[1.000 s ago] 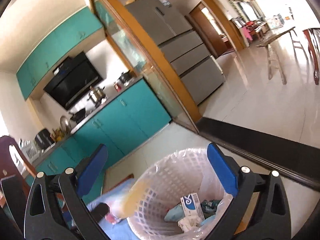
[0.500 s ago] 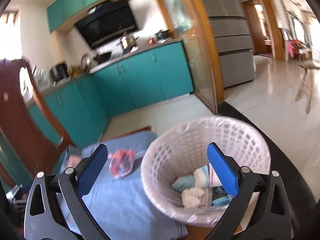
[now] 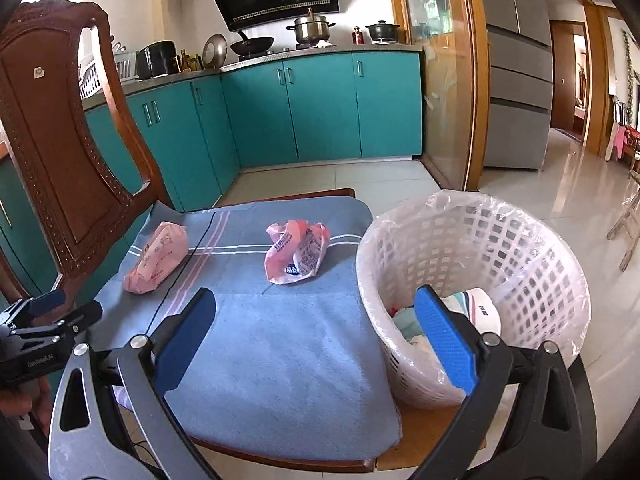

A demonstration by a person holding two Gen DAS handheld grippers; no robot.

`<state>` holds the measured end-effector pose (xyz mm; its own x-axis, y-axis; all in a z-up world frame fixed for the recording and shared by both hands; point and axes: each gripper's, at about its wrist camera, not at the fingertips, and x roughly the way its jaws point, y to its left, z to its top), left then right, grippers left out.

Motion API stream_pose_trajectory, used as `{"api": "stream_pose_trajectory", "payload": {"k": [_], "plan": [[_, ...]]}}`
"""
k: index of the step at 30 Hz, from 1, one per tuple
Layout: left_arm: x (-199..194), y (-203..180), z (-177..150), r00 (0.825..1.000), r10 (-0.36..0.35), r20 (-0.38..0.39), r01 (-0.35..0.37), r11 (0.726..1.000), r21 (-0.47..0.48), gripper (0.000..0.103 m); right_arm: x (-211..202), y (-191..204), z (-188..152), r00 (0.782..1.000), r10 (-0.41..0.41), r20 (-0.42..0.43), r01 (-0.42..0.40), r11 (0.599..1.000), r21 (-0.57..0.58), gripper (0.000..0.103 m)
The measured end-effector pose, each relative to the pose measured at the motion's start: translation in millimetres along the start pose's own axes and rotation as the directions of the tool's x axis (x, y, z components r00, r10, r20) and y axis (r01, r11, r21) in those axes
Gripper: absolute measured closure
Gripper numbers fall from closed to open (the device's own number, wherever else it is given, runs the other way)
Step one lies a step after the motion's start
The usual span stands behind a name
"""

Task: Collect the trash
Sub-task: 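Move both open tools back above the pink bags on the seat, then grasp the small pink bag with the right tool while the left tool grasps the large pink bag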

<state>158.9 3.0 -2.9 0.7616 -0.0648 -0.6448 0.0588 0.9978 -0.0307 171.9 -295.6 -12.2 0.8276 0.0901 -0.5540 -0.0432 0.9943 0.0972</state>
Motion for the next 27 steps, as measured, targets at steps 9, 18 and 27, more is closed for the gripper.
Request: {"api": "stream_pose_trajectory", "payload": {"k": [9,18,27], "plan": [[81.3,17.7,36.6,0.996,0.057,-0.066,-0.059,0.998,-0.036,0.005,85.0,37.3,21.1,0.996,0.024,-0.086,-0.028,0.999,-0.040,0.006],[166.5,33.2,52.0,0.975,0.096,-0.201,-0.101,0.995,-0.012,0.009,182.9,44.7,33.9,0.978,-0.063,-0.200,0.054,0.997,-0.053,0.024],[148.3,41.9,48.7,0.980,0.045,-0.192,-0.056,0.997,-0.055,0.072,156.8,55.0,30.5,0.982,-0.012,-0.186,-0.010,0.993,-0.117,0.065]]}}
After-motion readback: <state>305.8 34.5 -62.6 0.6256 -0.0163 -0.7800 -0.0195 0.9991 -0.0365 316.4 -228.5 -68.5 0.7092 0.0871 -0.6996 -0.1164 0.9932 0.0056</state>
